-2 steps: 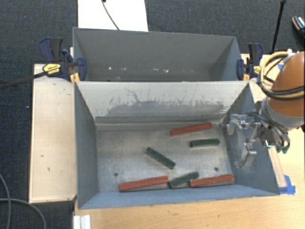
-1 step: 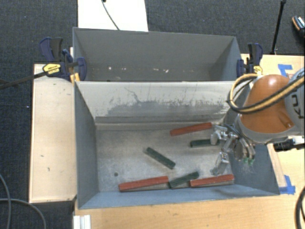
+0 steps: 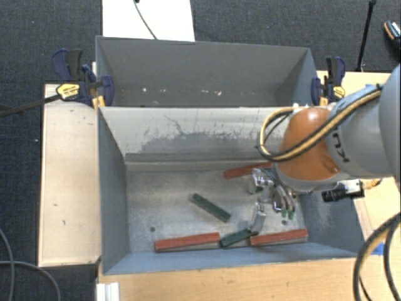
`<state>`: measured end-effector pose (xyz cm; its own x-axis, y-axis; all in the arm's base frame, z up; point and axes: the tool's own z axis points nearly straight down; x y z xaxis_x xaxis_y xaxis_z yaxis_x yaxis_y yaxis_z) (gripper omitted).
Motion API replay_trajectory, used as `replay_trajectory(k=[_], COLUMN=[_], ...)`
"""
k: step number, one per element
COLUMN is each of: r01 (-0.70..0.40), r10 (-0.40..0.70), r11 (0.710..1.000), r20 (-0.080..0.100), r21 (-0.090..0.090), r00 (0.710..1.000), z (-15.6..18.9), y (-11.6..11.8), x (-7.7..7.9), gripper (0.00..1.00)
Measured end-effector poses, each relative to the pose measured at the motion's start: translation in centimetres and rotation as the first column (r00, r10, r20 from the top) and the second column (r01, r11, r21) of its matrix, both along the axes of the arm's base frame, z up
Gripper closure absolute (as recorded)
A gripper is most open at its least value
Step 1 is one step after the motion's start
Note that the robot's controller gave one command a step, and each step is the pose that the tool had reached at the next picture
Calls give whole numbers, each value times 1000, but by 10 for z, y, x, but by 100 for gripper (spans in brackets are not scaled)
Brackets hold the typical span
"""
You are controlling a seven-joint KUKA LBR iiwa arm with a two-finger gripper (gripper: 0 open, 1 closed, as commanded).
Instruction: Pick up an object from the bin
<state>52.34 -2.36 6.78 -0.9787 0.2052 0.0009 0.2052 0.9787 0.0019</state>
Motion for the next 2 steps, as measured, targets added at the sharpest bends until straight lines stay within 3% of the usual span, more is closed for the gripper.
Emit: replay_trajectory(k=[1, 2], r01=[261, 302], r10=[-261, -302], r11=[965, 953], r20=[6, -1], r21=[3, -2], r00=[965, 953], z=[102, -1], y=[75, 95], x=[7, 54], gripper=[0, 0])
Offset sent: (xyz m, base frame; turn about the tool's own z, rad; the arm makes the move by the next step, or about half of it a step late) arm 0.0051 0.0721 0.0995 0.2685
